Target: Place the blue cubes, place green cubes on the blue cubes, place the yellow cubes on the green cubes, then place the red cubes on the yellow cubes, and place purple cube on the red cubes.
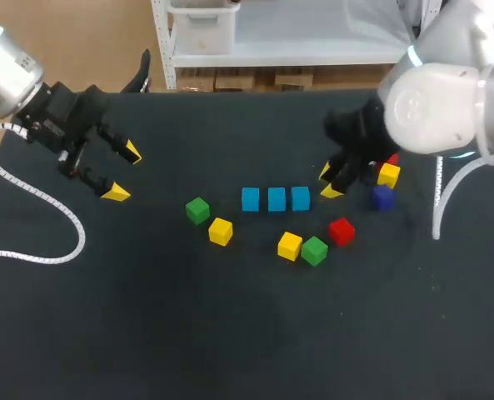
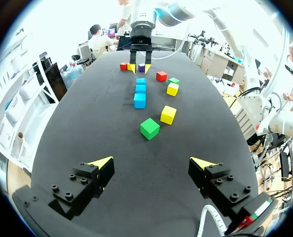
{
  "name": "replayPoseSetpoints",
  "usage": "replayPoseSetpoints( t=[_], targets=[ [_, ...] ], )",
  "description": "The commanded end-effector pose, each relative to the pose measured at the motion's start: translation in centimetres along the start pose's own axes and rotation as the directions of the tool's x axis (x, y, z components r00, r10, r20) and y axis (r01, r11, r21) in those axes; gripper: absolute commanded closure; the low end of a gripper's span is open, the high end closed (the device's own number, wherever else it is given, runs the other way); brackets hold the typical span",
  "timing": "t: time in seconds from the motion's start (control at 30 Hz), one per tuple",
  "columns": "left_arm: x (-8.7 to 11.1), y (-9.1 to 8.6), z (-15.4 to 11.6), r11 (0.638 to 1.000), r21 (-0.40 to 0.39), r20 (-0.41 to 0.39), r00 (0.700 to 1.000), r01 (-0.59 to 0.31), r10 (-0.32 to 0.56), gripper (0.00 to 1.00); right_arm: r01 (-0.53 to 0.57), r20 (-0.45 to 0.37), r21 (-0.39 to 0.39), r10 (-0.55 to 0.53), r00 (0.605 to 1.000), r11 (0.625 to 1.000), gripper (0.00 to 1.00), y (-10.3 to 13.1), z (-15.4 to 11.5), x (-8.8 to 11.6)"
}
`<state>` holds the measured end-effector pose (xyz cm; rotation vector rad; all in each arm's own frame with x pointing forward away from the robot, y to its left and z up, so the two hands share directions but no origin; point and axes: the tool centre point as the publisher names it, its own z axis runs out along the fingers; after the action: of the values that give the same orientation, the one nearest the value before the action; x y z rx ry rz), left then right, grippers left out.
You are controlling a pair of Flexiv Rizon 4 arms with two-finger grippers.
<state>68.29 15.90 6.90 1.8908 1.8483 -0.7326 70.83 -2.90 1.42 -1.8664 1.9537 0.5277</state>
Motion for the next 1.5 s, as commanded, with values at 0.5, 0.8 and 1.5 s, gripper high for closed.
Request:
replayPoseSetpoints(
  t=[0.5, 0.8, 1.5],
  targets=[
    [0.1, -0.1, 0.0, 1.000, -0.002, 0.003, 1.000, -0.004, 0.004, 0.00, 0.141, 0.268, -0.003, -0.135, 0.954, 0.990, 0.00, 0.4, -7.7, 6.5],
    [0.1, -0.1, 0.0, 1.000, -0.002, 0.003, 1.000, -0.004, 0.004, 0.00, 0.108, 0.273, 0.014, -0.108, 0.956, 0.994, 0.00, 1.1, -9.9, 10.5],
    [0.1, -0.1, 0.0, 1.000, -0.002, 0.003, 1.000, -0.004, 0.004, 0.00, 0.075, 0.312, 0.034, -0.082, 0.947, 0.997, 0.00, 1.4, -11.1, 13.6]
  ],
)
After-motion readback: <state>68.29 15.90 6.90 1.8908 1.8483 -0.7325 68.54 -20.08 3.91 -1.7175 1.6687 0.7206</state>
